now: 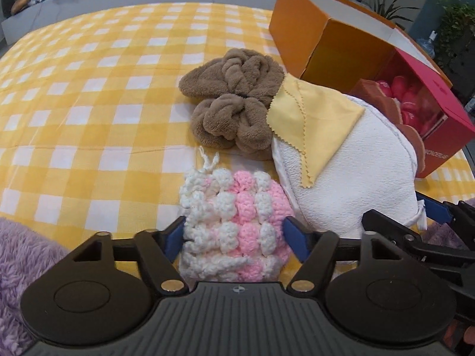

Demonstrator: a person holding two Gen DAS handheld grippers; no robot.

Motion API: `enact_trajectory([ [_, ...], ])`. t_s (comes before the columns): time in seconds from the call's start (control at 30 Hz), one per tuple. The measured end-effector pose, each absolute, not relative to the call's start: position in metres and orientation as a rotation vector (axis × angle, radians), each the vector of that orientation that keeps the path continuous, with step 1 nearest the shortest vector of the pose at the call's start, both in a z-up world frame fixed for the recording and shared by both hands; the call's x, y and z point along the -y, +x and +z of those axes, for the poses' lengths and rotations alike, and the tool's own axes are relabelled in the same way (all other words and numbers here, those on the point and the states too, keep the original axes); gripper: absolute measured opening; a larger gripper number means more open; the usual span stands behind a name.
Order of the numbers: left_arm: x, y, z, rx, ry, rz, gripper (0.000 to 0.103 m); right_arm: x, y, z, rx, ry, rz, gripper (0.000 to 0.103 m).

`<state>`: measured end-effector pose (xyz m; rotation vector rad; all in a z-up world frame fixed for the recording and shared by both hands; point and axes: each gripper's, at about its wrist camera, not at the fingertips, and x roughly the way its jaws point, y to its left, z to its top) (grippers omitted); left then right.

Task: Organize soft objects
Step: 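Grasp the pink-white crocheted pouch with the left gripper while the right grasps the yellow cloth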

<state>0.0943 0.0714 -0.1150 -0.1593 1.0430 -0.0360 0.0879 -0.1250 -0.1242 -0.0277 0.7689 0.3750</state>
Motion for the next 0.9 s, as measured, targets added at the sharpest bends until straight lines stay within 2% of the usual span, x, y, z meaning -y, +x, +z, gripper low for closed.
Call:
enact_trajectory([
  [0.07,-0.069,0.093,-0.113,-1.028,-0.146,-0.039,0.068,0.126,0.087,-0.124,-0.766,-0.026,0.372,0.073],
  [0.2,-0.07,0.085,-0.106,-0.962,-0.151,-0.027,0.044,0.128,0.085,-0.122,-0.755,-0.026,0.363,0.073],
  [0.23,-0.071,0.083,-0.103,-0.938,-0.153,-0.027,0.022,0.128,0.084,-0.121,-0.751,-0.027,0.36,0.073],
  [0.27,-0.07,0.079,-0.1,-0.911,-0.14,-0.015,0.017,0.129,0.083,-0.12,-0.745,-0.027,0.356,0.073],
  [0.63,-0.075,0.06,-0.075,-0.726,-0.176,-0.032,0.014,0.133,0.07,-0.097,-0.651,-0.043,0.329,0.073],
  [0.9,-0.086,0.071,-0.059,-0.657,-0.158,-0.049,0.014,0.093,0.086,-0.081,-0.569,-0.222,0.489,0.07],
])
